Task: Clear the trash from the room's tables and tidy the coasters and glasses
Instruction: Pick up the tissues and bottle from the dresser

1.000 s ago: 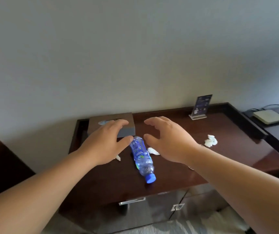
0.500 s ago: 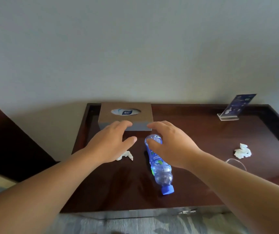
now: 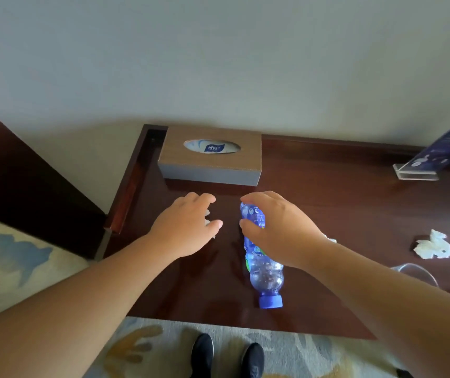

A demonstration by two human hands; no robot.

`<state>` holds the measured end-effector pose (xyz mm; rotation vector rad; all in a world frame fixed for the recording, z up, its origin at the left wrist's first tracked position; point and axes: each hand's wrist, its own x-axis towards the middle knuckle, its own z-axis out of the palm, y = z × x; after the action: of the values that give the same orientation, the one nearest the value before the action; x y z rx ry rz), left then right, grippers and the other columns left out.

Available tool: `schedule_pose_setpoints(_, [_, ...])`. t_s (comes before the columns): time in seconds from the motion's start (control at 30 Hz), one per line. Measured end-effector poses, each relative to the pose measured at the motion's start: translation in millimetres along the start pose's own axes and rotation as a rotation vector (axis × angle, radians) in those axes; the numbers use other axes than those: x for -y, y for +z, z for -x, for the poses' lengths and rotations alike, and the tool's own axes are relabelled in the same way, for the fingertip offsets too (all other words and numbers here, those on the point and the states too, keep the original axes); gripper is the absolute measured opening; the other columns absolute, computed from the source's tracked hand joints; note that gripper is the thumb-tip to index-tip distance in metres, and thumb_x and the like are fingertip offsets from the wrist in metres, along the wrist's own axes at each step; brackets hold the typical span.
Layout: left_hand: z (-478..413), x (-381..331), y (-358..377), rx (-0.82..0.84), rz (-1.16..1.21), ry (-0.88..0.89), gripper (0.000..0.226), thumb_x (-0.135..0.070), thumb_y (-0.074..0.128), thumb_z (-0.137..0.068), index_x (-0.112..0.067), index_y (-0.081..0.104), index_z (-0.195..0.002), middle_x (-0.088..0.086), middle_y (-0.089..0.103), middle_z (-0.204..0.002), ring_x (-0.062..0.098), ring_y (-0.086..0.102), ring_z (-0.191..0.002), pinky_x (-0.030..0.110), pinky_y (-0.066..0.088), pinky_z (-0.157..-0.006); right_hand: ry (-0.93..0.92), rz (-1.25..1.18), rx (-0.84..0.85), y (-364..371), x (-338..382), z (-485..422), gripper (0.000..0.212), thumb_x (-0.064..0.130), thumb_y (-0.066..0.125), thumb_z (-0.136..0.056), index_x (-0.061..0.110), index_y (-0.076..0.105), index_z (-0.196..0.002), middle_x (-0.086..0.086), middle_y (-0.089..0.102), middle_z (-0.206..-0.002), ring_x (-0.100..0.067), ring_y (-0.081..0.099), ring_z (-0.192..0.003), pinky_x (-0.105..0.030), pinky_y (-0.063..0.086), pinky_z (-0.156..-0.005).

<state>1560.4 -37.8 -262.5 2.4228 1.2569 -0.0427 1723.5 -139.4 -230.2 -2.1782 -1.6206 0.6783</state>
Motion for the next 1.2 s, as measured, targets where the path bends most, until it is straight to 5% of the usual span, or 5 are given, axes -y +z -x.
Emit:
schedule_pose_setpoints(0.43, [-11,30,57,-0.020,-0.176,-0.084,0.049,-0.050,0.061,-0.085,-0.040,0.046,-0.130,0.001,0.035,-0.137,0.027,0.042,-0.117,0.040,0.047,-0.076,0.052,-0.022,0.009,11,-20,6,0.046,0.039,0.052,-0.086,0.037,0.048,-0.131,0.016,0.048,-0.132,-0.011,0.050,-0.112,-0.020,0.031,-0.078])
schedule_pose_setpoints(0.67, [-15,29,68,-0.051,-0.103,0.040,0.008,-0.014,0.058,-0.087,-0.018,0.053,-0.091,0.000,0.043,-0.098,0.021,0.047,-0.087,0.032,0.037,-0.057,0.071,-0.034,0.004,9,-27,14,0.038,0.033,0.054,-0.087,0.035,0.051,-0.125,0.013,0.051,-0.123,-0.013,0.052,-0.101,-0.025,0.038,-0.078])
schedule_pose_setpoints(0.77, [-19,23,65,-0.009,-0.032,0.041,0.025,-0.005,0.051,-0.086,-0.019,0.034,-0.073,-0.007,0.037,-0.079,0.018,0.048,-0.073,0.028,0.032,-0.056,0.084,-0.034,-0.003,7,-28,17,0.039,0.033,0.054,-0.088,0.037,0.050,-0.126,0.014,0.050,-0.124,-0.015,0.053,-0.106,-0.029,0.043,-0.082])
schedule_pose_setpoints(1.03, [-29,-2,23,-0.048,0.147,0.068,0.028,-0.005,0.039,-0.086,-0.022,0.053,-0.103,-0.008,0.058,-0.093,0.020,0.055,-0.087,0.035,0.042,-0.071,0.099,-0.042,-0.109,-13,-38,22,0.042,0.037,0.055,-0.087,0.034,0.050,-0.128,0.015,0.050,-0.126,-0.008,0.055,-0.106,-0.027,0.044,-0.082])
schedule_pose_setpoints(1.2, [-32,-26,5,-0.176,0.174,0.214,0.016,-0.013,0.051,-0.084,-0.020,0.044,-0.071,-0.004,0.048,-0.075,0.022,0.049,-0.070,0.035,0.038,-0.057,0.170,0.010,-0.140,-22,-55,26,0.043,0.037,0.053,-0.086,0.033,0.050,-0.129,0.012,0.049,-0.129,-0.010,0.054,-0.109,-0.025,0.041,-0.080])
